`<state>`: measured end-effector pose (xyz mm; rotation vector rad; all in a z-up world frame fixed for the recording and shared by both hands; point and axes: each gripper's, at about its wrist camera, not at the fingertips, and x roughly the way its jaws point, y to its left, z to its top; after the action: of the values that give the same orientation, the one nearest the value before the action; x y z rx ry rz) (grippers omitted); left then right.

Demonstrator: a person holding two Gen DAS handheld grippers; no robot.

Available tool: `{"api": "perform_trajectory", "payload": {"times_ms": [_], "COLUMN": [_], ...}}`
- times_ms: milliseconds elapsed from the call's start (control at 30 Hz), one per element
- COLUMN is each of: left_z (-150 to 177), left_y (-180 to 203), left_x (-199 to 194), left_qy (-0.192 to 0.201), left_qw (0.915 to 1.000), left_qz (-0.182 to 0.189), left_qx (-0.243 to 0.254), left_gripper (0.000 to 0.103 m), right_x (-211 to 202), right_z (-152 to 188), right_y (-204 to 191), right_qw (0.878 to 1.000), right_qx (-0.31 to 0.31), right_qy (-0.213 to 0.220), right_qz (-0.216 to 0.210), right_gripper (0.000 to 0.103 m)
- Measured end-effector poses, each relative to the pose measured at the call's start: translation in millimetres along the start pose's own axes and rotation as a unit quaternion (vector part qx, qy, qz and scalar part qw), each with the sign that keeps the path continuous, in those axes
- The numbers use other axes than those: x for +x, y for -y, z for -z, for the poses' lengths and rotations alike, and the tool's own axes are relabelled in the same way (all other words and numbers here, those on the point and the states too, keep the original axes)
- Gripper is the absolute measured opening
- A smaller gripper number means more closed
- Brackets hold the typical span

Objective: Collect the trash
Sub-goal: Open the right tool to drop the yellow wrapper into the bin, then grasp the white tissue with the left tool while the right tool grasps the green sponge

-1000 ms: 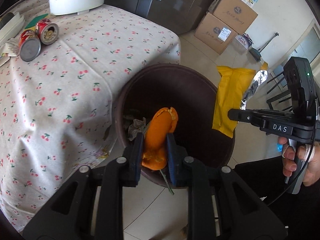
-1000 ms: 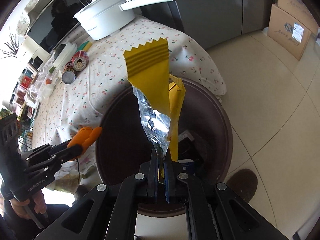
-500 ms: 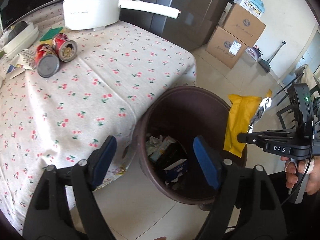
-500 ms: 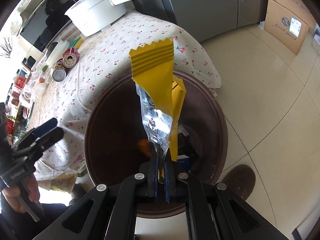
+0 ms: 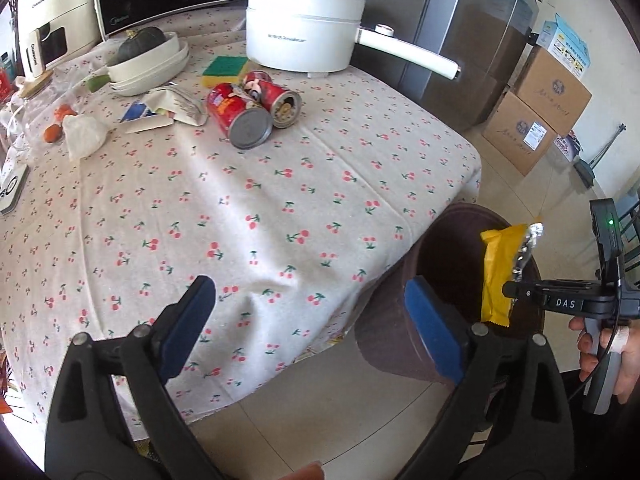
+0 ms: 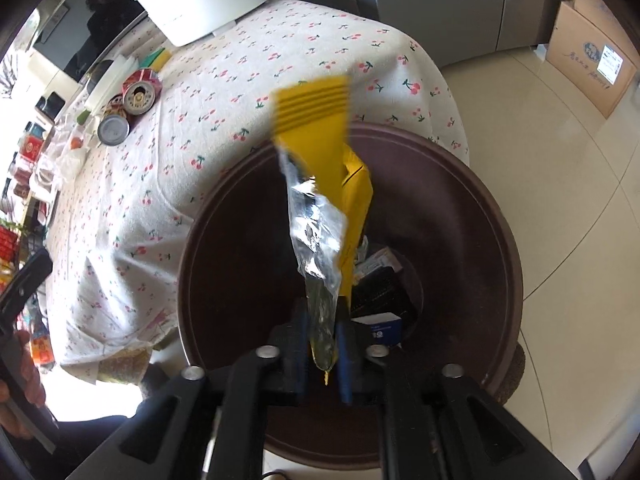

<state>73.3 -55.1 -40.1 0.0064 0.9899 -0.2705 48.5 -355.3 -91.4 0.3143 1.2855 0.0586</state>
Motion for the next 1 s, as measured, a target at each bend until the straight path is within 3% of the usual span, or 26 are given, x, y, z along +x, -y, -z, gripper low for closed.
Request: {"api": "perform_trajectory", "payload": {"times_ms": [67, 100, 567, 767, 1000], "left_z": [2.0, 2.4, -0.8, -14.3, -39.2], "left_y": [-8.3, -12.0, -63.1, -91.8, -133.8], "left_x": [-3.8, -5.1, -25.6, -24.7, -8.3], "left_qy": [0.001, 0.002, 0.011, 0.003, -0.015], "left_qw": [1.0, 0.9999, 0.998, 0.995, 0.9892], "left_qz": [-0.005, -0.007, -0.048, -0.08, -0.11], "left_qx": [-0.005, -0.007, -0.04, -0.061, -0.095], "left_gripper": [0.096, 0.096, 0.096, 0.096, 0.096], "right_x": [-1.2, -2.5, -14.0, -33.1, -22.1], "right_z": [-2.7, -3.5, -22.8, -49.2, -91.8], "right_y": [-1.3, -2.3, -46.6, -85.7, -133.5], "right_qw": [1.0, 1.0, 0.999, 0.997, 0.996], "right_qx": [0.01, 0.013, -0.03, -0.063, -0.084], "right_qy": [0.008, 0.013, 0.022, 0.047, 0.043], "right_qz": [0.002, 0.002, 0.011, 0.008, -0.007], "right_gripper": [0.057, 0.059, 0.068, 0.082, 0.084]}}
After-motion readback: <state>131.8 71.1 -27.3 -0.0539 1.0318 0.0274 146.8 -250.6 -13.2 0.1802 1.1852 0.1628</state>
